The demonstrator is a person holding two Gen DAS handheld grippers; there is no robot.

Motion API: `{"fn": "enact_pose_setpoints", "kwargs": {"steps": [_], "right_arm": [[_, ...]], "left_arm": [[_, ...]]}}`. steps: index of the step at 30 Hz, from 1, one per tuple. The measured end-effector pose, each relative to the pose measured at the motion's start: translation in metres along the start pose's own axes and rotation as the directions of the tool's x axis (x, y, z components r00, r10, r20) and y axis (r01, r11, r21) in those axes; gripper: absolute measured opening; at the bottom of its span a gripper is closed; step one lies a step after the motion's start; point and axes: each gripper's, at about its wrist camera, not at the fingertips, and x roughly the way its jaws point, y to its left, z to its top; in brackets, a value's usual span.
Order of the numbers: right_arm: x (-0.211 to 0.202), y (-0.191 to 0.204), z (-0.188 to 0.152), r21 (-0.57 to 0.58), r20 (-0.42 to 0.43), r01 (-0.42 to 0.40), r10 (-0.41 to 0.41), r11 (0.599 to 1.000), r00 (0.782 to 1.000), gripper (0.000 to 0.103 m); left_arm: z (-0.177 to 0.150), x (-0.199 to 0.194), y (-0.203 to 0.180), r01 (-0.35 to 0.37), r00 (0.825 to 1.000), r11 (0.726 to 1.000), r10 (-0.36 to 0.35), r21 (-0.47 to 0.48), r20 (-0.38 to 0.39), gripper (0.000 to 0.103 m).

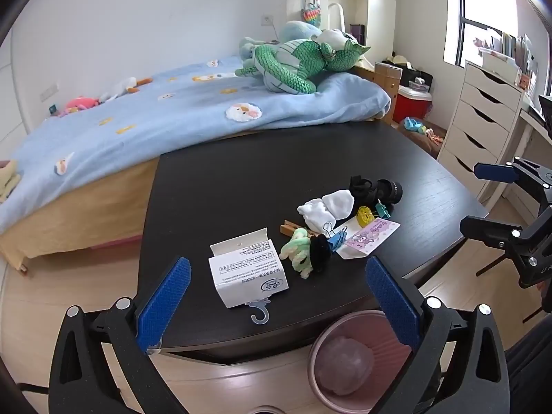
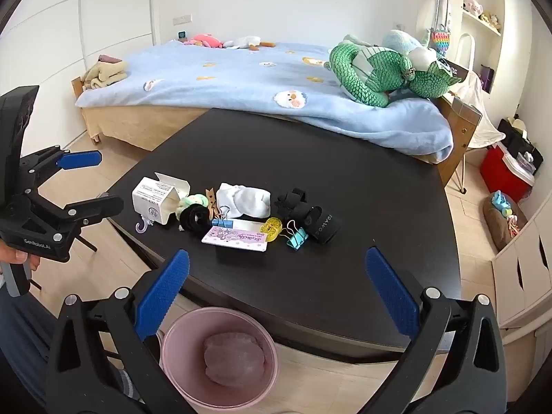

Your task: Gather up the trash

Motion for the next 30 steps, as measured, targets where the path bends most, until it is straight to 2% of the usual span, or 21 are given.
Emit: {"fn": "enact_pose_setpoints", "kwargs": {"steps": [8,9,15,30], "right_arm": [[0.008,-0.006,-0.003,0.028,-0.032,-0.003,0.004,1.000,0.999,0.100],[0.005,0.003,-0.006,0.020,-0.022,0.009,-0.008,1.000,1.000,0.100],[0.008,-0.005,-0.004,0.030,-0.029,0.010,-0.009,0.999,1.000,0.100],[0.008,-0.008,-0.004,0.029,-0.028,0.011,-0.010,1.000,1.000,0.100]], "left_arm": [[-0.001,0.000,-0.001,-0.011,1.000,1.000,0.011,0.001,-0.012,0.098],[-0.001,0.000,-0.001,-0.017,1.000,1.000,0.017,0.003,-0.013,0.098],[-0.004,0.005,0.006,0.007,1.000,1.000,-0.007,-0.015,-0.026,0.098],[-0.002,0.009,0.008,0.005,0.999,1.000,-0.006,-0.027,-0.041,0.098]]}}
